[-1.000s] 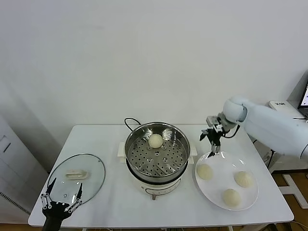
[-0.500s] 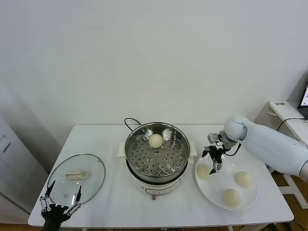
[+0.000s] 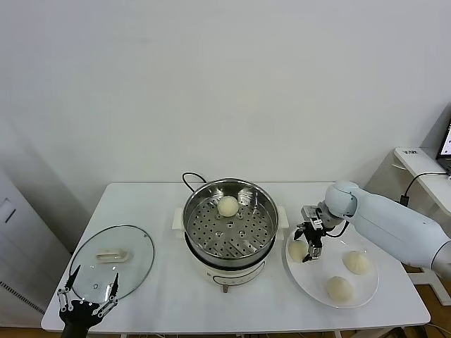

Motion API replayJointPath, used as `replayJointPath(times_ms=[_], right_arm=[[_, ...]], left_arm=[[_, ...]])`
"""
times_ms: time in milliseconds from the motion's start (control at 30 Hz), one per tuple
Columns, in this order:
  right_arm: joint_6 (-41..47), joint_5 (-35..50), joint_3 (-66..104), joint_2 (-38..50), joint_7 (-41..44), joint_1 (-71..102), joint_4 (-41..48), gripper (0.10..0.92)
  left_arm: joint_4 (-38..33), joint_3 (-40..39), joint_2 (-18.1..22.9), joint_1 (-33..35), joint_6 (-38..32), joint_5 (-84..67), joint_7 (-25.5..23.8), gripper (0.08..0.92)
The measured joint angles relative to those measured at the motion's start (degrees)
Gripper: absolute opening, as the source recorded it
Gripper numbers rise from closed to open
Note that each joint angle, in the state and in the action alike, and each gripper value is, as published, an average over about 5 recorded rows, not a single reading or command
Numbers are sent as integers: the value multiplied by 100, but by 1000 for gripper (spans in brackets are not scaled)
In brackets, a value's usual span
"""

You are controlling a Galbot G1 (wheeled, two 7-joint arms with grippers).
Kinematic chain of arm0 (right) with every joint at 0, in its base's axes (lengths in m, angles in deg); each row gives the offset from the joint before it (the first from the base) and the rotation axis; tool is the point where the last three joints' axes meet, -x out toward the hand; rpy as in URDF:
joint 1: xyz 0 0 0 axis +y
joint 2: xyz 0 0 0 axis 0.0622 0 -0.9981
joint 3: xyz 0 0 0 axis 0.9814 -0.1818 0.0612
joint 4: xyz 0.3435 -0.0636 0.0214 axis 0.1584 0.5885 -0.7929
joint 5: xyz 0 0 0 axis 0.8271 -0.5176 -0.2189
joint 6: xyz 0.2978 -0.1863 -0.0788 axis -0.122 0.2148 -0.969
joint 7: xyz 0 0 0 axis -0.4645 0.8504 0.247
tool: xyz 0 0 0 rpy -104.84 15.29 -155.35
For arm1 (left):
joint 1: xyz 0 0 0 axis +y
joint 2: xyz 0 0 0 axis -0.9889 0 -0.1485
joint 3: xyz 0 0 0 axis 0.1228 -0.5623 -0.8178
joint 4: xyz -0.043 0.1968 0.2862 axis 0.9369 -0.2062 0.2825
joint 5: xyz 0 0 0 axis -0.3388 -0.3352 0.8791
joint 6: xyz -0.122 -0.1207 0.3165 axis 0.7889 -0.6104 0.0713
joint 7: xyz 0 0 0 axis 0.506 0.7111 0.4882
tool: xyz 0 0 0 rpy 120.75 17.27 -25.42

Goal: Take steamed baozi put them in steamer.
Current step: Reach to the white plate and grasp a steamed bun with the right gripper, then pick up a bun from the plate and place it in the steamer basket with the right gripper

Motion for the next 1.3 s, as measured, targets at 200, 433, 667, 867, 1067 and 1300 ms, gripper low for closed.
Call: replayJointPath(times_ms=[200,433,667,867,1067,1300], right_arm=[[22,62,-36,122,35,-80,-91,416],[82,516,-573,372,132,-897,-322,379],[155,1665,-1724,373,316,-2628,-541,382],[445,2845,-2521,119,315,-3953,-908,382],[916,3567,-2875,-256,-26,-4405,-1511,382],[1378,3922,-2898,-857,-743,-4079,-1812,408]], left_arm=[[-3,-2,10,-2,-2,1,0,823],[-16,-6,-30,-21,-6,-22,4,823],[-35,-29,-25,-35,-16,-44,7,823],[-52,-72,-42,-87,-2,-51,6,823],[-68,-121,-3,-140,10,-51,6,823],[-79,-133,28,-152,16,-64,7,823]])
